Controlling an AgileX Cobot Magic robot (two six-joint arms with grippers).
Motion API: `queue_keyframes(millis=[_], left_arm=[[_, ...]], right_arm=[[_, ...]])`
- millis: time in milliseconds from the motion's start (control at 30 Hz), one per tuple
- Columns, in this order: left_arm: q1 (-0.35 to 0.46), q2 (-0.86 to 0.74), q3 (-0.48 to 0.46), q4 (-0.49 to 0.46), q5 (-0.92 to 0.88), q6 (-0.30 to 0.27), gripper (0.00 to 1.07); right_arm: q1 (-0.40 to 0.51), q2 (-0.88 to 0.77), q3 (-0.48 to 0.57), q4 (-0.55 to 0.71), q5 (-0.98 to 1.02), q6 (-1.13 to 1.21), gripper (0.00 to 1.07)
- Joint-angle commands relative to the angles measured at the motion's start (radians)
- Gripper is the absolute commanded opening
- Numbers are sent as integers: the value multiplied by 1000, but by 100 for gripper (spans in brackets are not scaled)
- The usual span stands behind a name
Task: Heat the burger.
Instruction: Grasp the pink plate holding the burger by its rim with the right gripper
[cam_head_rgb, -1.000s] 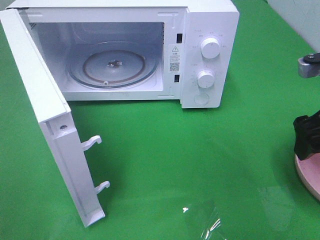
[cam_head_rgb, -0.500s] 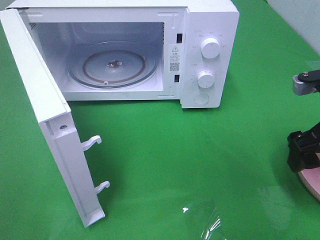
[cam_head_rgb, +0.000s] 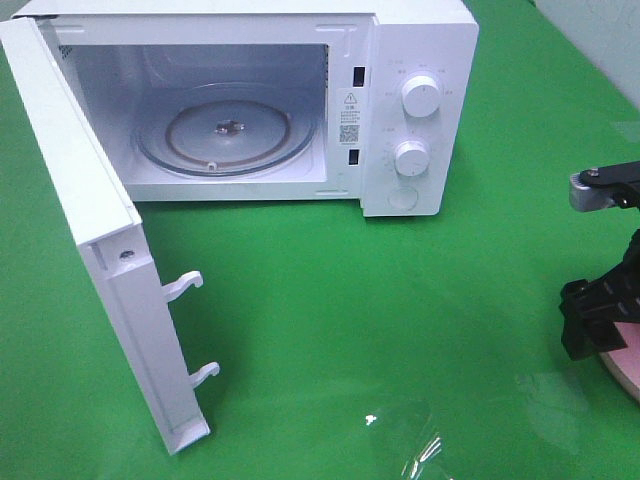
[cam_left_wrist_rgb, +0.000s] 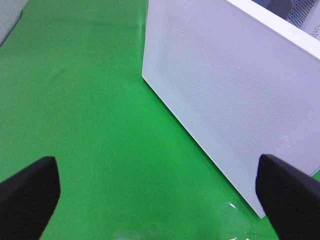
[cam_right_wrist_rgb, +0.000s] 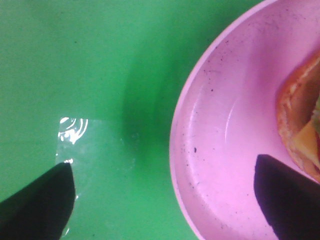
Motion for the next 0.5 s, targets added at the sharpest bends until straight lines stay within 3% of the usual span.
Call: queue_keyframes(millis=[33, 500], left_arm=[[2, -14, 0, -1, -2, -2, 99], [2, -14, 0, -1, -2, -2, 99]], right_arm=[[-4, 43, 6, 2, -41, 4, 91], [-4, 219, 6, -35, -148, 55, 87]])
